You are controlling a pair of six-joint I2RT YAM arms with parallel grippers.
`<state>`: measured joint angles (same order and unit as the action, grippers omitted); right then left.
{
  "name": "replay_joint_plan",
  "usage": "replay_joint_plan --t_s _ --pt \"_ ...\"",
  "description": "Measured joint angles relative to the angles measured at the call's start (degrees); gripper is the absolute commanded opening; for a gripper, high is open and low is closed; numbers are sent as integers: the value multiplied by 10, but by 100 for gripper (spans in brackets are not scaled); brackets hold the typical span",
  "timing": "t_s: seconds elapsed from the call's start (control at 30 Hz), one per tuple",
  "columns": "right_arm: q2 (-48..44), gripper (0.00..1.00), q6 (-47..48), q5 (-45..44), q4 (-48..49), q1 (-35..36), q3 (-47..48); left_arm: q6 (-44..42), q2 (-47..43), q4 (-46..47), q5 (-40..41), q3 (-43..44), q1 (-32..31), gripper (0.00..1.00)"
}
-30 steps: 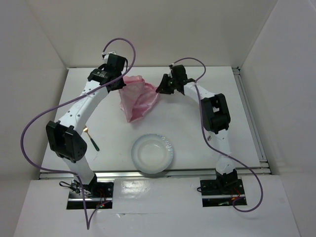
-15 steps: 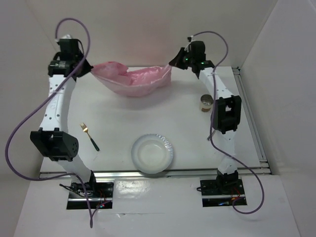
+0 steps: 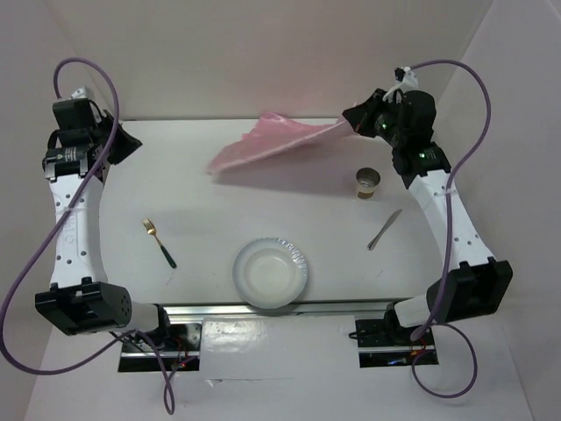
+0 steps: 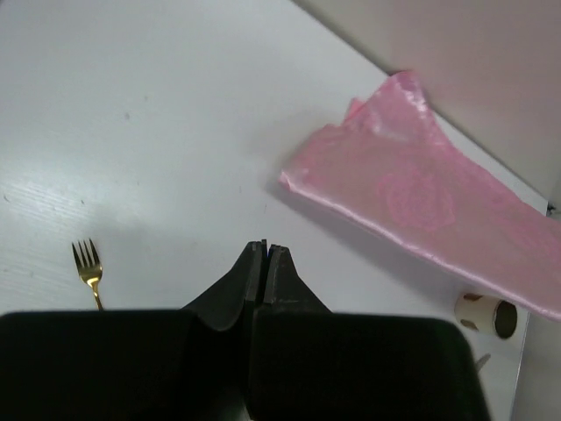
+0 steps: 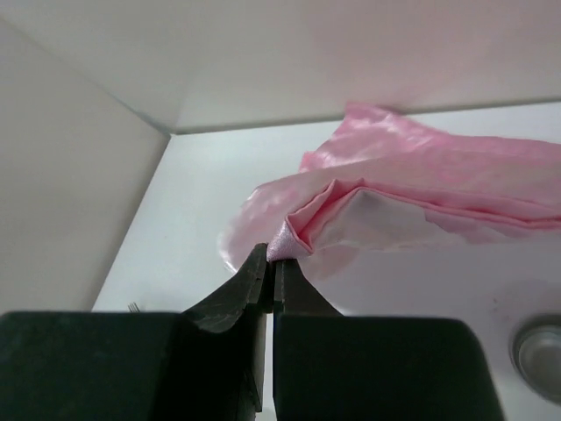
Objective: Set the dinner table for one person
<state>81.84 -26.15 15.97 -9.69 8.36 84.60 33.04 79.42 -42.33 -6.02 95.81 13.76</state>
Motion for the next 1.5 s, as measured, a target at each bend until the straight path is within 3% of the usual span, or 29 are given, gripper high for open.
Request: replay_joint_plan --t_s 0.2,0.33,0.43,0.5,0.53,0.57,0.63,0.67,0.77,1.3,1.5 --pt "-14 0 16 -4 -24 -5 -42 0 -8 8 -33 -75 -20 0" --pt "-13 0 22 -5 -38 -5 -64 0 29 22 -45 -85 -97 0" --pt "-13 0 27 -6 -49 -5 -67 1 127 19 -44 -38 -185 1" --pt "-13 0 30 -6 -49 -5 -68 3 208 25 -36 -4 -236 19" --pt "-13 0 31 -6 -50 -5 -69 4 241 25 -32 7 -256 36" --pt "-13 0 32 -6 -51 -5 -70 9 278 23 -25 20 -275 43" --pt "-13 0 33 -5 -51 -5 -73 24 336 15 -15 35 -298 50" --pt "-13 0 33 -5 -53 -5 -75 34 358 10 -11 39 -303 59" --pt "-14 0 34 -5 -54 -5 -82 60 400 3 1 40 -300 73" --pt "-15 0 33 4 -60 -9 -92 150 535 -2 39 162 -285 76" --pt "-15 0 33 8 -60 -9 -98 159 577 -5 33 224 -285 66"
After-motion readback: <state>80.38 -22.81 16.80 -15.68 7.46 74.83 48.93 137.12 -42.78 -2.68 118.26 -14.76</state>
